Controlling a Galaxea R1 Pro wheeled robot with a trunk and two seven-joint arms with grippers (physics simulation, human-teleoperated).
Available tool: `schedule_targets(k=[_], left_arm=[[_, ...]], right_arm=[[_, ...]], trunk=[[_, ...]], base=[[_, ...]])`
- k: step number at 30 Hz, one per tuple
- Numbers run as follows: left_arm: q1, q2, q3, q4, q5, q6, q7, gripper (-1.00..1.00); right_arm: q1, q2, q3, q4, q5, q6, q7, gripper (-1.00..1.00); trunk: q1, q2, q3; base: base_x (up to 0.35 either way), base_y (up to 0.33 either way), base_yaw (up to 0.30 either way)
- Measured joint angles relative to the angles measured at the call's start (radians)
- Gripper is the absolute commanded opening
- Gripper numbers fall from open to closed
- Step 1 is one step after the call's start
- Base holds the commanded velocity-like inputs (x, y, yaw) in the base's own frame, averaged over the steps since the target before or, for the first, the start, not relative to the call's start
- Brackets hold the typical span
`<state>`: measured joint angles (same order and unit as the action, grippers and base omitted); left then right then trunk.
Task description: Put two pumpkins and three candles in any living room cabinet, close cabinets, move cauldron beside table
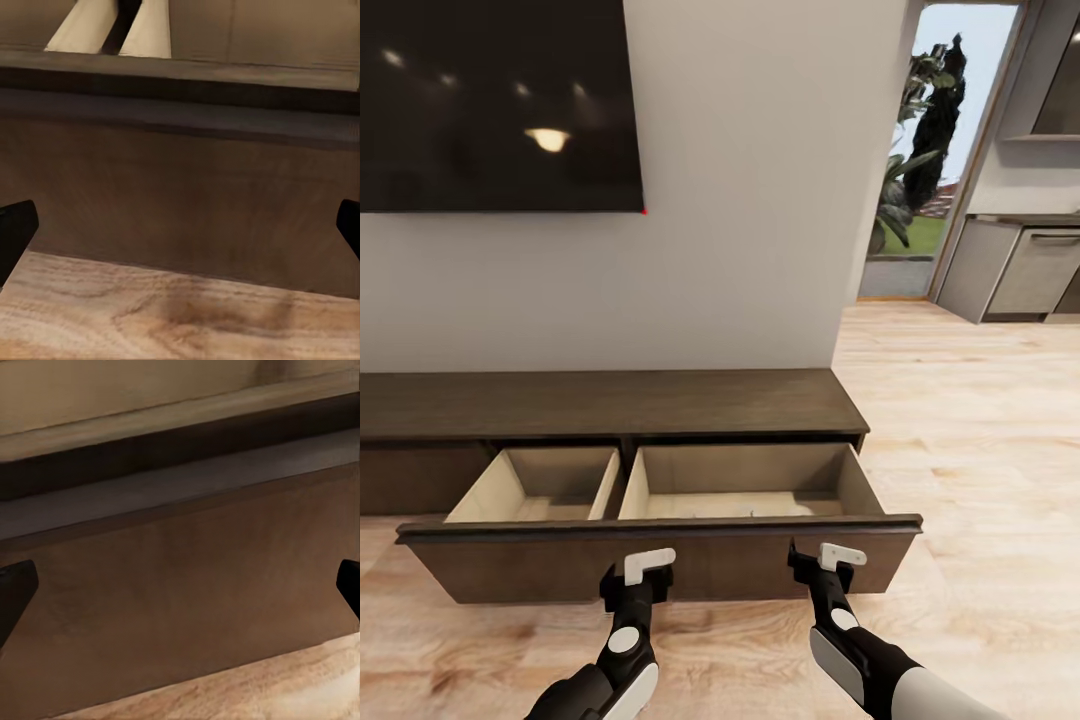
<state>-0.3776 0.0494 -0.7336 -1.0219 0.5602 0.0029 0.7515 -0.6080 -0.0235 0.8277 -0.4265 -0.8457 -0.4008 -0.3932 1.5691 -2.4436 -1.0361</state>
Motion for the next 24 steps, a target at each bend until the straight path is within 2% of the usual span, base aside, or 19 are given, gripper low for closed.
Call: schedule_targets(k=[12, 24], left_arm=[[0.0, 0.0, 0.0, 0.0, -0.001, 0.0, 0.002, 1.0], [0.0, 0.0, 0.0, 0.0, -0.001, 0.001, 0.002, 1.0]], right_arm=[[0.0, 0.0, 0.001, 0.0, 0.001, 0.002, 0.0, 1.0], [0.0, 0.0, 0.002, 0.0, 0.0, 0.003, 0.0, 1.0]], trunk=[[0.0, 0.0, 0.0], [0.0, 0.0, 0.0]], base=[[0.163, 0.0, 0.0], [0.267, 0.0, 0.0]])
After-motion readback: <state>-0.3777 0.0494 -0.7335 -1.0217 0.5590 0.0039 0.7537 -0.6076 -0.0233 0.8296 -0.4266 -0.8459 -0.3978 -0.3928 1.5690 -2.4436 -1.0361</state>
